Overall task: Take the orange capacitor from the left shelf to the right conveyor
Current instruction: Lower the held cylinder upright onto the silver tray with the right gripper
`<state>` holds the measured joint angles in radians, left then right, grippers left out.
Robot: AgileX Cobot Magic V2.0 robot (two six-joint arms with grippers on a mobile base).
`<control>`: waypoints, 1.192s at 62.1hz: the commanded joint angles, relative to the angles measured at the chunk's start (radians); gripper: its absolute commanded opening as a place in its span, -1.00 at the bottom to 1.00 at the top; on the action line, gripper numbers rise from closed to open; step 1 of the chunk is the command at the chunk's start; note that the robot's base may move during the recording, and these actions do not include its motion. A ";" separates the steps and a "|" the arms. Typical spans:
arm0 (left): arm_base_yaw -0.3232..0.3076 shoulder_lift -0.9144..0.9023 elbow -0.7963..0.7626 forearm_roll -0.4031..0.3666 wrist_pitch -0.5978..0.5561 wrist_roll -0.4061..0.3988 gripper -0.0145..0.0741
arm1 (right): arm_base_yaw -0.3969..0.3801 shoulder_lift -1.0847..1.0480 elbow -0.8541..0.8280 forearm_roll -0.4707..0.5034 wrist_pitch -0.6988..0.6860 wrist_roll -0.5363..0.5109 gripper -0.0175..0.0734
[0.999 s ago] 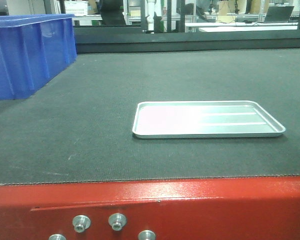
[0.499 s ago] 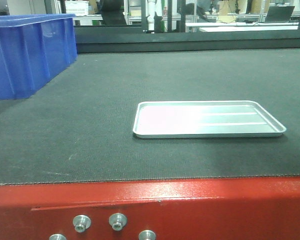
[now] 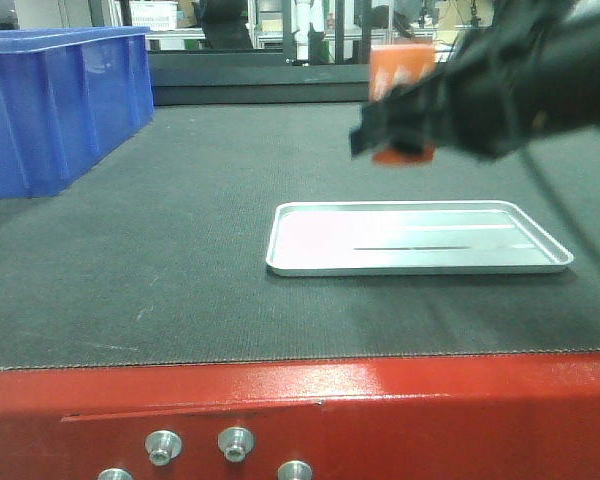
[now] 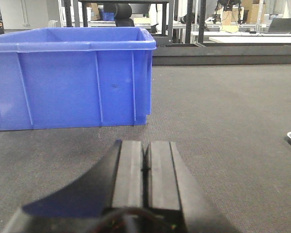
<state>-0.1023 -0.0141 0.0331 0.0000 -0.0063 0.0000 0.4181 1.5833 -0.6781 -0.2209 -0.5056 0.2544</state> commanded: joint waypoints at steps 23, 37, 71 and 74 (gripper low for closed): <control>-0.007 0.010 -0.008 -0.005 -0.084 0.000 -0.91 | -0.060 0.162 -0.036 0.117 -0.352 -0.123 -0.17; -0.007 0.010 -0.008 -0.005 -0.084 0.000 -0.91 | -0.060 0.162 -0.036 0.120 -0.337 -0.123 0.79; -0.007 0.010 -0.008 -0.005 -0.084 0.000 -0.91 | -0.060 0.082 -0.036 0.120 -0.353 -0.124 0.75; -0.007 0.010 -0.008 -0.005 -0.084 0.000 -0.91 | -0.060 0.050 -0.036 0.120 -0.351 -0.124 0.75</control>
<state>-0.1023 -0.0141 0.0331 0.0000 -0.0063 0.0000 0.3618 1.7220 -0.6862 -0.1021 -0.7619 0.1426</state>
